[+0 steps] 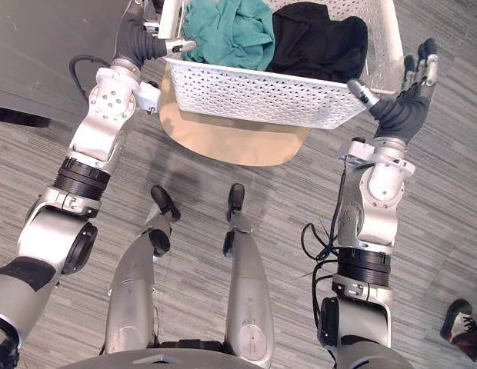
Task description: Pick up the laundry basket with both hands and put the clothes into the washing machine.
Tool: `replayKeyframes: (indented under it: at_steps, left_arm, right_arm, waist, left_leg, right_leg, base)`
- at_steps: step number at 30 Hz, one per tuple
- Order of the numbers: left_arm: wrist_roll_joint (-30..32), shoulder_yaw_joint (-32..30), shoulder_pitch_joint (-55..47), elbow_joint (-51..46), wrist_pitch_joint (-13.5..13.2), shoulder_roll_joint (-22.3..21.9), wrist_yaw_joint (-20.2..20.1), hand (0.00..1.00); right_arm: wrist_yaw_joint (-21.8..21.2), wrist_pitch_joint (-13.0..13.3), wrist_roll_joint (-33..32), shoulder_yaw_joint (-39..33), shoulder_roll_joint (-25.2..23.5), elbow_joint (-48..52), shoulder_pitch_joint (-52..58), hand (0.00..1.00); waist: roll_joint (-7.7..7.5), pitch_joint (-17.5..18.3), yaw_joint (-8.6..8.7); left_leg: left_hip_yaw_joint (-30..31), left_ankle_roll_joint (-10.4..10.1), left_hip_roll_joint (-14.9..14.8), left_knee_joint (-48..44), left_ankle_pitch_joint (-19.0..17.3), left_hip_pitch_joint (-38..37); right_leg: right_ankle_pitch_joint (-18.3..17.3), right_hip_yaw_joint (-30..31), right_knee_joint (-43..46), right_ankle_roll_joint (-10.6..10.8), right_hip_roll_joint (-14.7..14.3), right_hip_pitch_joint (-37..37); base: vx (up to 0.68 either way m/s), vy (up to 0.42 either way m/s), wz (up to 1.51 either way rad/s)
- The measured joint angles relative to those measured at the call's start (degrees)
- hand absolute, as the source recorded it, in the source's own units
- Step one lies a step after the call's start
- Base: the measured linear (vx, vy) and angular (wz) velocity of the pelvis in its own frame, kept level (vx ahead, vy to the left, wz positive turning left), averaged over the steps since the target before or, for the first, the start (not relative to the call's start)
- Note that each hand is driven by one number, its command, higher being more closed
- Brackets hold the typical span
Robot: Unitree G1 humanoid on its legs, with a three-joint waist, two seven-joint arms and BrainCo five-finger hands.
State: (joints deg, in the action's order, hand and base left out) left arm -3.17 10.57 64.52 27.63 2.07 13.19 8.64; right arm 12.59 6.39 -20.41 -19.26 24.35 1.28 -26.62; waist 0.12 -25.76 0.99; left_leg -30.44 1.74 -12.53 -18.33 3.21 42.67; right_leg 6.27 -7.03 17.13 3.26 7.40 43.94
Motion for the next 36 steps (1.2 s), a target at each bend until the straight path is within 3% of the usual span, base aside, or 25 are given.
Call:
replayKeyframes:
  at_steps: [7,10,13,16,26,29,32,36]
  left_arm:
    - [2.04,-0.67,0.05,0.14,0.96,3.05,-2.2,0.0]
    - [9.37,2.02,0.01,-0.03,1.28,6.32,-5.38,0.0]
    - [20.95,4.61,-2.6,-3.66,1.24,11.36,-7.97,0.0]
    - [25.29,5.53,-6.51,-5.01,1.27,13.05,-9.87,0.0]
    - [25.85,4.55,-18.5,-13.75,1.28,13.68,-12.21,0.0]
    - [24.03,-0.03,-26.76,-21.85,0.95,11.31,-10.51,0.0]
    - [20.23,-5.43,-38.06,-27.8,0.02,5.24,-8.36,0.0]
    - [7.6,-7.93,-55.69,-32.66,-2.04,-3.91,-7.28,0.0]
  right_arm:
    - [-2.5,-0.11,0.01,1.53,-2.64,0.95,4.1,0.0]
    - [-4.84,-0.37,0.04,2.43,-2.96,4.19,7.98,0.0]
    - [-7.82,-0.28,0.04,2.3,-2.62,9.37,14.45,0.0]
    - [-10.13,-0.35,0.06,2.17,-2.22,10.57,20.37,0.0]
    - [-12.99,-0.36,0.55,0.94,-1.79,13.58,24.11,0.0]
    - [-12.99,-0.35,0.66,1.08,-3.68,13.65,24.34,0.0]
    - [-12.85,-0.35,2.52,3.93,-7.08,13.84,27.09,0.0]
    - [-13.41,-0.45,7.04,12.33,-13.84,14.19,35.88,0.0]
  waist:
    - [0.08,-1.96,-0.54]
    - [0.1,-2.09,-0.62]
    - [0.08,-2.1,-0.52]
    - [0.08,-2.1,-0.53]
    - [0.09,-2.07,-1.1]
    - [0.11,-2.04,-1.58]
    - [0.11,-1.16,-2.25]
    - [0.12,3.18,-4.17]
  left_leg:
    - [0.13,0.26,-1.6,-4.99,-2.05,-1.12]
    - [0.64,-0.17,-3.5,-9.62,-5.15,-0.89]
    - [0.75,-0.33,-5.18,-14.05,-7.77,-1.28]
    - [0.78,-0.44,-5.74,-15.88,-8.97,-2.46]
    - [0.78,-0.42,-5.86,-16.05,-9.22,-5.02]
    - [0.72,-0.57,-4.87,-14.71,-9.05,-7.94]
    - [1.38,-1.15,-3.53,-14.35,-9.63,-12.35]
    - [5.32,-2.54,-0.98,-13.91,-10.51,-18.24]
  right_leg:
    - [-2.04,0.22,3.62,-0.02,-0.1,-1.26]
    - [-4.38,0.5,7.49,-0.17,-0.51,-1.18]
    - [-6.66,1.34,11.37,-0.17,-0.89,-1.2]
    - [-7.95,1.66,13.44,-0.2,-0.84,-1.99]
    - [-8.38,1.66,13.66,-0.13,-0.84,-4.51]
    - [-9.19,1.63,13.94,-0.08,-0.3,-6.91]
    - [-12.61,1.25,16.44,-0.32,1.06,-10.47]
    - [-18.49,-2.08,21.07,-0.16,3.98,-17.47]
  base:
    - [-0.01,-0.072,-0.03]
    - [-0.02,-0.075,-0.08]
    - [0.0,-0.057,-0.12]
    - [0.01,-0.049,-0.04]
    - [-0.01,-0.028,0.0]
    - [0.02,-0.028,0.07]
    - [0.08,-0.069,0.26]
    - [0.12,-0.115,0.51]
